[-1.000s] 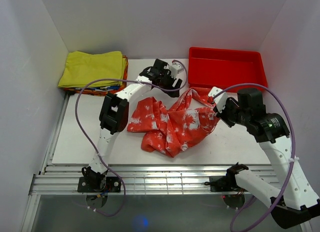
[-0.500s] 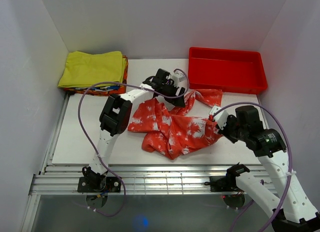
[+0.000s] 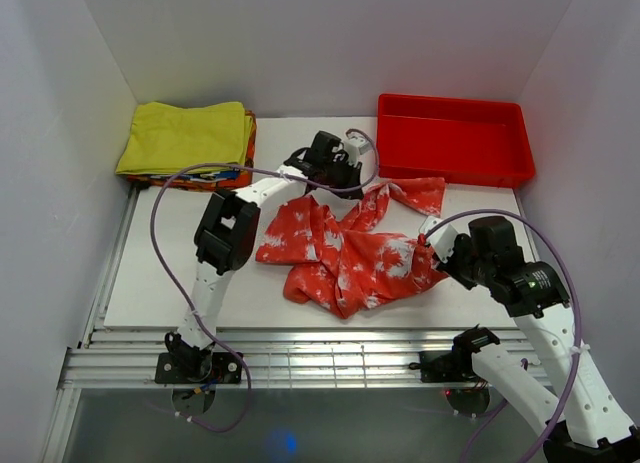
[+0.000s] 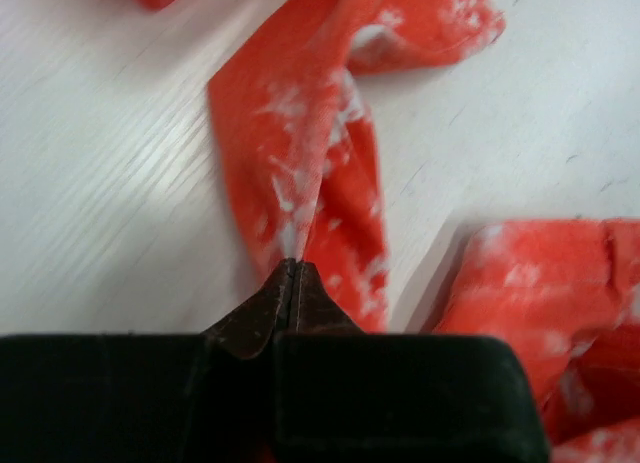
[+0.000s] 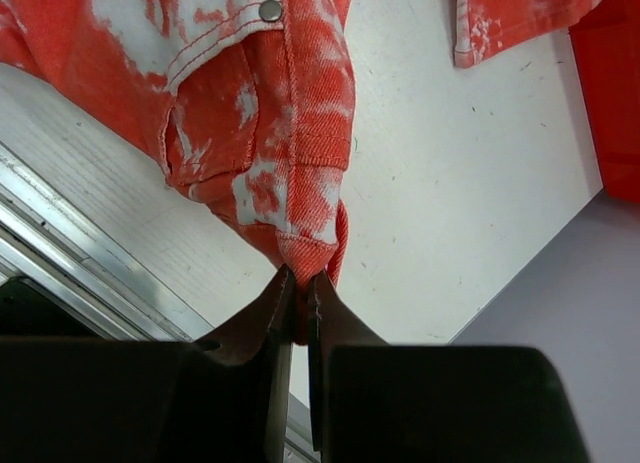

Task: Fold and stack the trousers
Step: Flatten the trousers out

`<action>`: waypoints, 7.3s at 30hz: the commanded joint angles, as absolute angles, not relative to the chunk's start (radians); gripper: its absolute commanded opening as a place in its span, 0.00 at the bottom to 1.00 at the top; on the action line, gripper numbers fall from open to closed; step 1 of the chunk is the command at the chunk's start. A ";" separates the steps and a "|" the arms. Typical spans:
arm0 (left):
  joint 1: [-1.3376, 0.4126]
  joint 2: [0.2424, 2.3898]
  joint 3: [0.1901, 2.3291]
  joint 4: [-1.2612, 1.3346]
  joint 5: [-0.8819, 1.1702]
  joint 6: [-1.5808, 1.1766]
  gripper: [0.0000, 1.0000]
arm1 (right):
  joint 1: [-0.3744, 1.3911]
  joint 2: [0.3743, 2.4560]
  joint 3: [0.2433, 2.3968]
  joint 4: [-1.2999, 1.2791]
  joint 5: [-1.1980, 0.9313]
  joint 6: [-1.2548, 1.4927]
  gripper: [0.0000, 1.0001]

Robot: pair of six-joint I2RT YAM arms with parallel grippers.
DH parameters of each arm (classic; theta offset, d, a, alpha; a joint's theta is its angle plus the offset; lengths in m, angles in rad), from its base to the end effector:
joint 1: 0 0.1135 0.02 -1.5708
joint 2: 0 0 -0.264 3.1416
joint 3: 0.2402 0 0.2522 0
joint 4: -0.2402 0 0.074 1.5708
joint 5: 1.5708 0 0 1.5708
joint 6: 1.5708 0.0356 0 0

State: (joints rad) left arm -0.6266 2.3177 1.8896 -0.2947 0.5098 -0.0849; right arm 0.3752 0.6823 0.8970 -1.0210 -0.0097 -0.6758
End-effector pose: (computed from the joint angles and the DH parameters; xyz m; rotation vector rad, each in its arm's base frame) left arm 0.4158 -0.3225 0.1906 0.8948 2.1897 -0.9432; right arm 0.1092 0.0434 0.3117 -1.1984 2.0575 -0.1319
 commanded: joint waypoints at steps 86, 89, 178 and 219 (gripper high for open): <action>0.511 0.940 0.836 -0.766 0.115 1.344 0.00 | 0.105 0.796 0.954 -0.523 0.417 -0.755 0.08; 0.676 1.047 0.850 -0.709 0.167 1.325 0.00 | 0.032 0.805 0.980 -0.512 0.350 -0.761 0.08; -0.324 1.829 1.365 -0.846 0.420 0.992 0.25 | -0.190 1.408 1.137 -0.256 0.278 -0.726 0.08; 0.204 1.617 1.602 -1.290 0.571 0.959 0.98 | -0.202 1.580 1.666 -0.894 -0.255 -0.581 0.90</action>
State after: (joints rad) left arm 0.2684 1.7275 1.4708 -1.2808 0.4355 1.0000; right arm -0.1070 1.6867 1.7237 -0.7807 -0.1638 -0.5655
